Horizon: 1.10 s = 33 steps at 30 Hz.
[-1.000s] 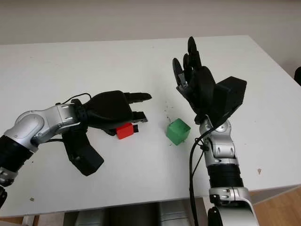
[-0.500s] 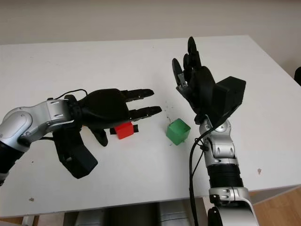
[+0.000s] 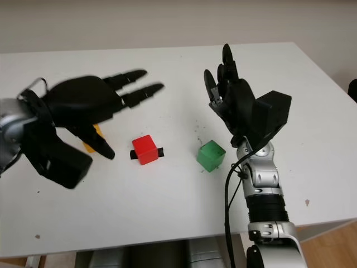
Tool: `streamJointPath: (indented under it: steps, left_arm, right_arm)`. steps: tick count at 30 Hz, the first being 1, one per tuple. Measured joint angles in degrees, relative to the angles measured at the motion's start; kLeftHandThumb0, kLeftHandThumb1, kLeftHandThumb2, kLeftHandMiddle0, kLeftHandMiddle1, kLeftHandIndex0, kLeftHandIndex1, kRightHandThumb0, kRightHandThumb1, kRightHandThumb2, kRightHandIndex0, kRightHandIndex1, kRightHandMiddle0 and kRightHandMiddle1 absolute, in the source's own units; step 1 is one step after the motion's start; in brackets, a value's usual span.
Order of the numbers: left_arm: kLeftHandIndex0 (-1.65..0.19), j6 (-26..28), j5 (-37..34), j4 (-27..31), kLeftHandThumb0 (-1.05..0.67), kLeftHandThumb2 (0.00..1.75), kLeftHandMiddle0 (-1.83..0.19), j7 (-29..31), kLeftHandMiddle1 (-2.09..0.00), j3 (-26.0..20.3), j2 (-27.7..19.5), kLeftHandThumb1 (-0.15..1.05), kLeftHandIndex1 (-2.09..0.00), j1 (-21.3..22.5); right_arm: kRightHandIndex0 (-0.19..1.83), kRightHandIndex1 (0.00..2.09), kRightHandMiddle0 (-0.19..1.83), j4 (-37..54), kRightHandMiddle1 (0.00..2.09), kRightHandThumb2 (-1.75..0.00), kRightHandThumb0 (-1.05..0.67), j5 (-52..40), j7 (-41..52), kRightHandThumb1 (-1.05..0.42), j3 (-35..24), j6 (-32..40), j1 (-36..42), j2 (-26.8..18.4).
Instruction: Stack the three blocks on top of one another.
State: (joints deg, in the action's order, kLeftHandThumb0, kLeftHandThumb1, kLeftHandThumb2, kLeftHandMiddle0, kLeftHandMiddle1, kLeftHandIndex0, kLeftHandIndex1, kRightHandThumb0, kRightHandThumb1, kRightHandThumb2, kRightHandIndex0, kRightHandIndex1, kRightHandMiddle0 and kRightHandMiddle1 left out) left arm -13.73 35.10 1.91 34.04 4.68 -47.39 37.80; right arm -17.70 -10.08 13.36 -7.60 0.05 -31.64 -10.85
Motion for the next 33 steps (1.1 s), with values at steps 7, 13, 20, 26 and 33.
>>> streamJointPath:
  steps: [7, 13, 20, 26, 33]
  left_arm:
    - [0.1, 8.7, -0.7, -2.9, -0.88, 0.07, 0.19, -3.5, 0.0, -4.5, -1.6, 1.01, -0.06, -3.8]
    - [0.03, 17.4, 0.7, -0.1, -0.91, 0.06, 0.16, -3.2, -0.04, -4.5, -1.6, 1.0, -0.08, -7.7]
    - [0.0, 20.5, 1.5, 0.6, -0.89, 0.06, 0.14, -0.1, -0.05, -3.7, -2.7, 1.01, -0.08, -8.5]
    - [-0.02, 23.3, 5.7, 0.9, -0.92, 0.06, 0.12, 0.7, -0.06, -0.5, -3.1, 1.04, -0.07, -8.6]
    - [-0.03, 26.7, 9.7, 2.4, -0.99, 0.13, 0.12, 1.8, -0.06, 3.3, -1.7, 1.05, -0.07, -9.3]
  right_arm:
    - [-0.19, 0.0, -0.19, -0.2, 0.0, -0.48, -0.62, 0.0, 0.2, -1.05, 0.0, 0.0, -0.1, 0.0]
    - [-0.19, 0.0, -0.19, -0.7, 0.0, -0.48, -0.61, -0.4, 0.9, -1.05, 0.0, -0.1, -0.2, 0.0]
    - [-0.19, 0.0, -0.19, -0.8, 0.0, -0.48, -0.62, -0.4, 1.0, -1.05, 0.0, -0.1, -0.4, 0.0]
    - [-0.19, 0.0, -0.19, -0.8, 0.0, -0.49, -0.62, -0.4, 0.9, -1.05, 0.0, -0.1, -0.4, 0.0]
    - [-0.19, 0.0, -0.19, -0.8, 0.0, -0.48, -0.62, -0.4, 0.4, -1.05, 0.0, -0.1, -0.7, 0.0]
